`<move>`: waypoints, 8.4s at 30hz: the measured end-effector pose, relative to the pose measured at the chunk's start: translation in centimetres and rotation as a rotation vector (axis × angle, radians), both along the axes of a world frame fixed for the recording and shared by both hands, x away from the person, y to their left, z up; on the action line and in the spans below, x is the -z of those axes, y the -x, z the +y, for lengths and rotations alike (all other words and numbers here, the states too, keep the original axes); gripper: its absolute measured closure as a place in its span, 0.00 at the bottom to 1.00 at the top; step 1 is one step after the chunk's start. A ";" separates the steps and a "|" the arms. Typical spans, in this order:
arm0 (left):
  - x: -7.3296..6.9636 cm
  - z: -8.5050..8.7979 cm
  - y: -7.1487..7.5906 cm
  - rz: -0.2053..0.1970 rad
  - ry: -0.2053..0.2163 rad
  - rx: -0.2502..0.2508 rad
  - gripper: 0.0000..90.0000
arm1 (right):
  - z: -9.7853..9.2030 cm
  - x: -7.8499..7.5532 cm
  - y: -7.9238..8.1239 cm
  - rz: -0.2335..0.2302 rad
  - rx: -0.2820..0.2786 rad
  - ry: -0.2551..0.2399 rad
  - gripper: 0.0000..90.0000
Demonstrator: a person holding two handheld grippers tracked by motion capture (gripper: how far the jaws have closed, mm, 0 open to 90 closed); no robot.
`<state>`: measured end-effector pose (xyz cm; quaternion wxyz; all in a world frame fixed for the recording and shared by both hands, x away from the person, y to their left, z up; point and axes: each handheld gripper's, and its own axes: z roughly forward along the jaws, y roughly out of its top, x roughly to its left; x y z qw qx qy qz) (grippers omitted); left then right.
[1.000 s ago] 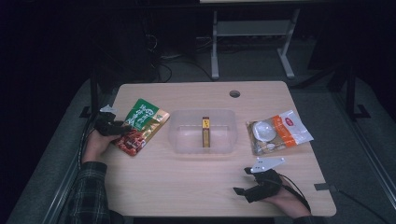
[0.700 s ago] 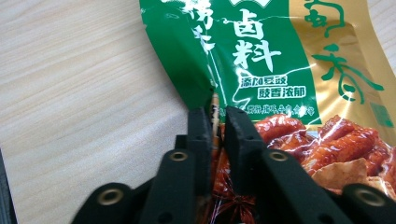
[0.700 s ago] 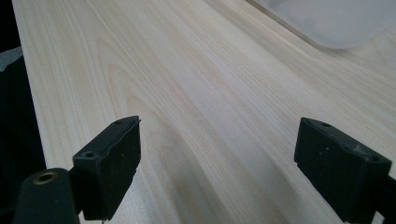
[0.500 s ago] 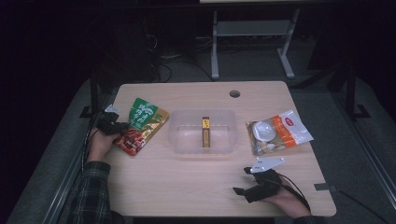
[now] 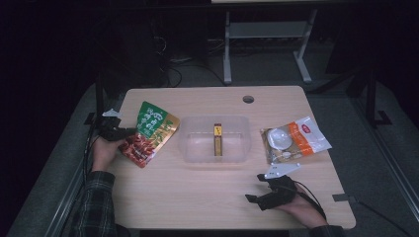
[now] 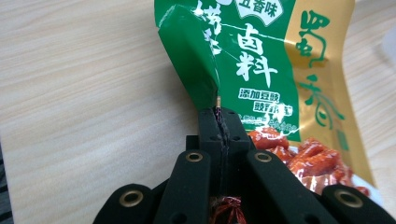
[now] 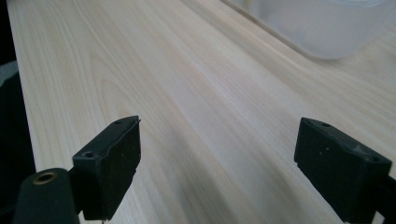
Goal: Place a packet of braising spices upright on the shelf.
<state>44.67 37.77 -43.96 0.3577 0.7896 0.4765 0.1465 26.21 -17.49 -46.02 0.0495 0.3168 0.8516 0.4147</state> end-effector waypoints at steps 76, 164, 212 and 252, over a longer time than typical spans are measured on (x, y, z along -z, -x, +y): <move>-7.4 -11.7 14.2 -0.112 0.304 0.441 1.00 | 7.7 -3.8 -2.6 -0.087 -0.208 -0.174 0.21; -1.0 -10.2 13.8 -0.111 -0.037 0.359 0.25 | 6.9 -12.2 -5.6 -0.150 -0.123 -0.378 1.00; -0.4 -10.6 13.6 -0.075 -0.083 0.383 0.22 | 9.5 -11.8 -9.5 -0.200 0.147 -0.268 0.99; -0.1 -11.1 13.6 -0.060 -0.114 0.413 0.21 | 11.1 -9.5 -10.4 -0.135 0.083 -0.194 0.57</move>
